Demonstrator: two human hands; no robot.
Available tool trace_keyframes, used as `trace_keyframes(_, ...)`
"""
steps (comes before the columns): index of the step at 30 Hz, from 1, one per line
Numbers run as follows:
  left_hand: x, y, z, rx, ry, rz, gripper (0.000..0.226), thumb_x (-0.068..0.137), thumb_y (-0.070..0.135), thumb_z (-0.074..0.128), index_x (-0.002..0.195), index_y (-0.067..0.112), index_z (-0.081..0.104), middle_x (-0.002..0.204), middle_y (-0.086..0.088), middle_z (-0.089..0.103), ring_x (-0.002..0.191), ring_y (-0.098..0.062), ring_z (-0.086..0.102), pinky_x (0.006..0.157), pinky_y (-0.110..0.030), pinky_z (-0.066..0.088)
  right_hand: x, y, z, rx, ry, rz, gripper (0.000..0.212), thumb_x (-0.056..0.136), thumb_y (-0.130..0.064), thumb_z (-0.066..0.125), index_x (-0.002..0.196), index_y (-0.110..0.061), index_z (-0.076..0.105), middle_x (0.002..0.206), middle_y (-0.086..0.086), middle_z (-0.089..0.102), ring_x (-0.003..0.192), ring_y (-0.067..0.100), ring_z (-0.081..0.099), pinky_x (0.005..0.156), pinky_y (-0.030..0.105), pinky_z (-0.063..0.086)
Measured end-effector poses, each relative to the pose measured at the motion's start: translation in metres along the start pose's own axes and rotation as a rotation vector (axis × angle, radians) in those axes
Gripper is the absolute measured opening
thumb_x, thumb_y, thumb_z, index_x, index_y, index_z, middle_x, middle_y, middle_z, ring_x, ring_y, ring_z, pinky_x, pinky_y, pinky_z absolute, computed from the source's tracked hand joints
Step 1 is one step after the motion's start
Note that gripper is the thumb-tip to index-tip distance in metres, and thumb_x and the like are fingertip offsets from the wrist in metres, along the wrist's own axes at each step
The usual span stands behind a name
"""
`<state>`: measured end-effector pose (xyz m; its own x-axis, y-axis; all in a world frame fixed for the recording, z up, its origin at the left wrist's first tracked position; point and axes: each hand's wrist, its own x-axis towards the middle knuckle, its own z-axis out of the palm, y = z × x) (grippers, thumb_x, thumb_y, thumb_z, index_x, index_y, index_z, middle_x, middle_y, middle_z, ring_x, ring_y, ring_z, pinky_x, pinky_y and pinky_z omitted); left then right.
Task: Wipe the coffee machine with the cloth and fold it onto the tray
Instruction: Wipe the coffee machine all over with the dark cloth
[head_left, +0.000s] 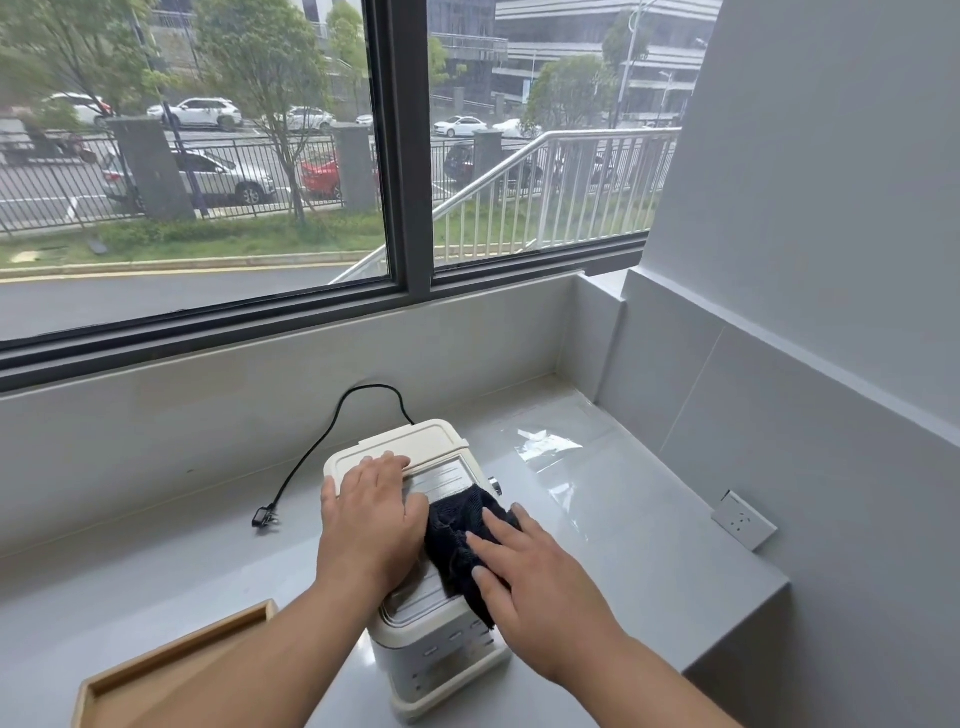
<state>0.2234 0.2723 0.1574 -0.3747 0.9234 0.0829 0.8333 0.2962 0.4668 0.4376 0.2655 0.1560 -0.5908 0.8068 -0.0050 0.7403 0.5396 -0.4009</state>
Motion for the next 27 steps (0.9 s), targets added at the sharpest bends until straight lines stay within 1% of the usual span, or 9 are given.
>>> trace_keyframes(4, 0.000, -0.002, 0.000, -0.017, 0.008, 0.007, 0.048, 0.098, 0.033, 0.042, 0.145, 0.028, 0.050, 0.158, 0.003, 0.047, 0.149, -0.021, 0.032, 0.127, -0.051, 0.006, -0.004, -0.005, 0.002, -0.055, 0.025, -0.055, 0.054, 0.105, -0.049, 0.030, 0.155, -0.035, 0.044, 0.168, -0.010, 0.031, 0.159, 0.020, 0.009, 0.122, 0.022, -0.003)
trace_keyframes(7, 0.002, -0.004, 0.002, -0.039, 0.017, 0.009, 0.047, 0.098, 0.033, 0.042, 0.144, 0.028, 0.052, 0.156, 0.003, 0.050, 0.148, -0.020, 0.034, 0.128, -0.051, 0.004, -0.008, -0.013, 0.004, -0.093, 0.016, -0.108, 0.058, 0.104, -0.049, 0.025, 0.156, -0.032, 0.043, 0.169, -0.006, 0.031, 0.159, 0.025, 0.012, 0.122, 0.025, -0.010)
trace_keyframes(13, 0.005, -0.009, 0.003, -0.120, 0.044, 0.014, 0.059, 0.084, 0.042, 0.030, 0.132, 0.028, 0.059, 0.140, 0.007, 0.060, 0.140, -0.019, 0.042, 0.126, -0.050, 0.009, -0.013, -0.040, 0.013, -0.086, -0.009, -0.183, 0.056, 0.105, -0.048, 0.030, 0.153, -0.026, 0.049, 0.168, -0.001, 0.033, 0.158, 0.031, 0.017, 0.128, 0.042, -0.003)
trace_keyframes(18, 0.007, -0.021, -0.002, -0.319, 0.011, -0.004, 0.045, 0.083, 0.037, 0.037, 0.118, 0.026, 0.064, 0.136, 0.008, 0.064, 0.125, -0.013, 0.047, 0.129, -0.042, 0.005, -0.010, -0.054, 0.017, -0.145, -0.022, -0.250, 0.054, 0.106, -0.045, 0.032, 0.154, -0.024, 0.047, 0.168, 0.003, 0.033, 0.157, 0.035, 0.019, 0.128, 0.045, -0.001)
trace_keyframes(20, 0.006, -0.029, -0.006, -0.385, -0.033, -0.017, 0.029, 0.085, 0.034, 0.044, 0.107, 0.032, 0.063, 0.137, 0.010, 0.064, 0.127, -0.017, 0.046, 0.128, -0.040, 0.013, -0.007, -0.060, 0.019, -0.152, -0.041, -0.279, 0.054, 0.106, -0.045, 0.032, 0.155, -0.025, 0.045, 0.169, 0.004, 0.031, 0.158, 0.036, 0.017, 0.127, 0.045, -0.003)
trace_keyframes(21, 0.005, -0.033, -0.008, -0.394, -0.044, -0.021, 0.019, 0.087, 0.031, 0.049, 0.101, 0.036, 0.062, 0.137, 0.012, 0.065, 0.130, -0.019, 0.047, 0.125, -0.037, 0.022, -0.005, -0.064, 0.021, -0.152, -0.056, -0.293, 0.054, 0.107, -0.045, 0.033, 0.156, -0.026, 0.044, 0.170, 0.004, 0.029, 0.158, 0.036, 0.015, 0.127, 0.044, -0.005)
trace_keyframes(23, 0.001, -0.040, -0.014, -0.372, -0.027, -0.017, 0.014, 0.090, 0.026, 0.057, 0.093, 0.039, 0.061, 0.129, 0.020, 0.066, 0.120, -0.012, 0.055, 0.098, -0.027, 0.044, -0.001, -0.072, 0.024, -0.156, -0.081, -0.316, 0.053, 0.107, -0.044, 0.034, 0.156, -0.026, 0.042, 0.171, 0.005, 0.026, 0.158, 0.036, 0.012, 0.126, 0.044, -0.008)
trace_keyframes(25, -0.007, -0.045, -0.021, -0.345, 0.066, 0.007, 0.013, 0.091, 0.027, 0.062, 0.091, 0.040, 0.062, 0.117, 0.025, 0.066, 0.106, -0.006, 0.058, 0.080, -0.020, 0.042, 0.004, -0.081, 0.027, -0.175, -0.102, -0.332, 0.051, 0.108, -0.043, 0.034, 0.154, -0.025, 0.045, 0.172, 0.007, 0.023, 0.158, 0.038, 0.010, 0.125, 0.045, -0.010)
trace_keyframes(27, -0.017, -0.050, -0.027, -0.316, 0.179, 0.036, 0.005, 0.092, 0.034, 0.062, 0.089, 0.037, 0.064, 0.101, 0.023, 0.067, 0.098, -0.006, 0.057, 0.080, -0.025, 0.041, 0.011, -0.089, 0.029, -0.189, -0.126, -0.336, 0.048, 0.108, -0.041, 0.034, 0.150, -0.023, 0.048, 0.173, 0.007, 0.019, 0.158, 0.040, 0.009, 0.125, 0.045, -0.009)
